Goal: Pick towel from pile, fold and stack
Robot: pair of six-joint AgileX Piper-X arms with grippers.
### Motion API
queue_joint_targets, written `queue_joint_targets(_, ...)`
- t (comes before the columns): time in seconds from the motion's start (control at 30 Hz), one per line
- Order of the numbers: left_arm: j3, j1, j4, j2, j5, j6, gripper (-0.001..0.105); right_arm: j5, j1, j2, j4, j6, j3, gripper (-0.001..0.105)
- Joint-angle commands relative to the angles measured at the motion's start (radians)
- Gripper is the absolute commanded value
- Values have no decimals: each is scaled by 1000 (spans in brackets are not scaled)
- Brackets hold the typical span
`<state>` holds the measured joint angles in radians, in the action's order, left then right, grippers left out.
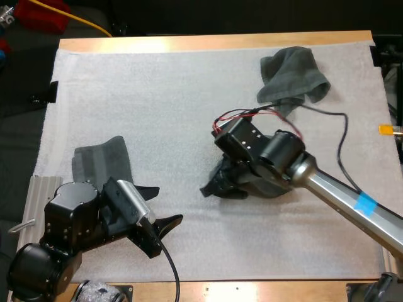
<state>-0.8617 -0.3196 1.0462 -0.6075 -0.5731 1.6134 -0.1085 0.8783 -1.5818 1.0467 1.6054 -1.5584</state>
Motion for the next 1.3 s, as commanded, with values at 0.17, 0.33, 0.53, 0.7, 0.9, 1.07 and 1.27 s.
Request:
queue_joint_targets(0.17,-2,-3,-4,-1,-7,2,70,-100,26,-51,-107,-62,2,2)
queue_joint_targets(0.33,-2,-3,-4,-1,-7,2,70,-135,54,-84,-152,-66,2,2)
queue_joint_targets(0.53,-2,-3,-4,-1,-7,2,70,-142,59,-113,-152,-69,3,25)
queue_joint_targets(0.7,-2,-3,-4,-1,-7,2,70,-191,59,-110,-160,-62,3,64)
queue_joint_targets(0.9,-2,-3,-4,-1,-7,2,70,-210,58,-110,-125,-30,3,70)
queue_joint_targets(1.07,-2,-3,-4,-1,-7,2,70,-87,57,-108,-65,-18,3,70)
queue_joint_targets(1.27,-2,-3,-4,-1,-7,2,70,64,51,-108,10,11,3,70)
